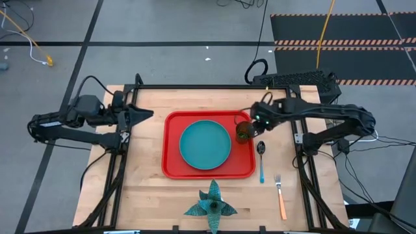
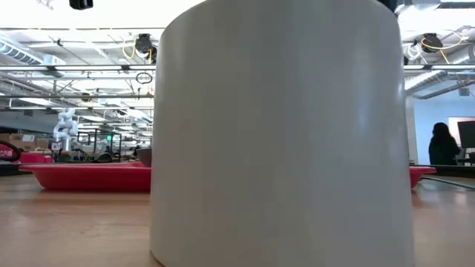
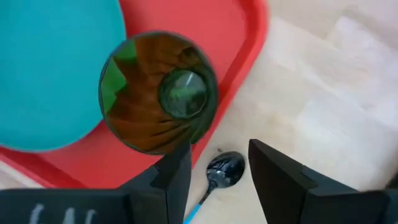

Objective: Pick and place plate/cup/fork/spoon on tray
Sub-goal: Adjust the green cup on the orange tray

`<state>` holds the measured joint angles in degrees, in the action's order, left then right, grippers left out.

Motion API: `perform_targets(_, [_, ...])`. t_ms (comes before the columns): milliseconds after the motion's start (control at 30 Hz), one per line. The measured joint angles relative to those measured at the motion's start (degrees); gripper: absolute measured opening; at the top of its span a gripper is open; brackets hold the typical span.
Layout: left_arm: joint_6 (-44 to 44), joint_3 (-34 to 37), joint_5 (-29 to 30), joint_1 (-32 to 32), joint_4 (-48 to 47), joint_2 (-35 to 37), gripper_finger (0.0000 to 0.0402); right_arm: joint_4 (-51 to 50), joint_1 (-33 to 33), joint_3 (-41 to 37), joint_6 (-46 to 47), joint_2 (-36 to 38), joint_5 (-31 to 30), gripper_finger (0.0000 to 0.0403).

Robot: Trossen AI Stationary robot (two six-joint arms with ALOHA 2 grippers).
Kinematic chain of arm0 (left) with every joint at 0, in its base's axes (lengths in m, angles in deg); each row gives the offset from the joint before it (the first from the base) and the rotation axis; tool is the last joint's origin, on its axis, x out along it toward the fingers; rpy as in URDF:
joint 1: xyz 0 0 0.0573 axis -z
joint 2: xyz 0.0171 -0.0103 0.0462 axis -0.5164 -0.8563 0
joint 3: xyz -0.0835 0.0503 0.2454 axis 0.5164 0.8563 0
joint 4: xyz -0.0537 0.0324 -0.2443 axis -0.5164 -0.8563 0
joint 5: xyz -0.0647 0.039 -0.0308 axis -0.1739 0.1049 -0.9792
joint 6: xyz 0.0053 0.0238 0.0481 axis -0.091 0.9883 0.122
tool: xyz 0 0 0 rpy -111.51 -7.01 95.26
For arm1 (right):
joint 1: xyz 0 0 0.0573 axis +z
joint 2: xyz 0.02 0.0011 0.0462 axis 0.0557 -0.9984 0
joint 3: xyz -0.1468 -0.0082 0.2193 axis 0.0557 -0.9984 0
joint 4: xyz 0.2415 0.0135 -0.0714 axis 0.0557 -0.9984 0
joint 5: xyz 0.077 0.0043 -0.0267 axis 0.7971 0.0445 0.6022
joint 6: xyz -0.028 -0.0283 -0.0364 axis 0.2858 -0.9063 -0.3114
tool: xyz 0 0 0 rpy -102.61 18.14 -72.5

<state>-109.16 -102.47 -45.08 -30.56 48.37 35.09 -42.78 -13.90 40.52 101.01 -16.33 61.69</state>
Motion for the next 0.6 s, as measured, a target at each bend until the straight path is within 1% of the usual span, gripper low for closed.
perform_targets(33, [-0.04,0.0,0.0,0.0,0.05,-0.33,0.0163,-0.04,-1.12,0.0,-1.13,-0.78,1.15,0.0153])
perform_targets(100, [-0.19,0.01,0.0,0.0,0.09,-0.9,0.0163,-0.28,-2.77,0.0,-2.87,-1.52,1.54,0.0153])
perform_targets(300, [0.12,0.02,0.0,0.0,2.24,-2.53,0.0163,2.0,-5.96,0.0,-7.37,-1.48,3.92,0.0153])
perform_targets(400, [0.32,0.02,0.51,-0.02,2.36,-3.29,0.0163,3.76,-6.48,0.0,-8.96,-1.84,5.55,0.0153])
perform_targets(600, [0.54,0.02,1.73,-0.02,3.1,-4.73,0.0163,4.69,-6.48,0.0,-11.37,-4.16,5.7,0.0153])
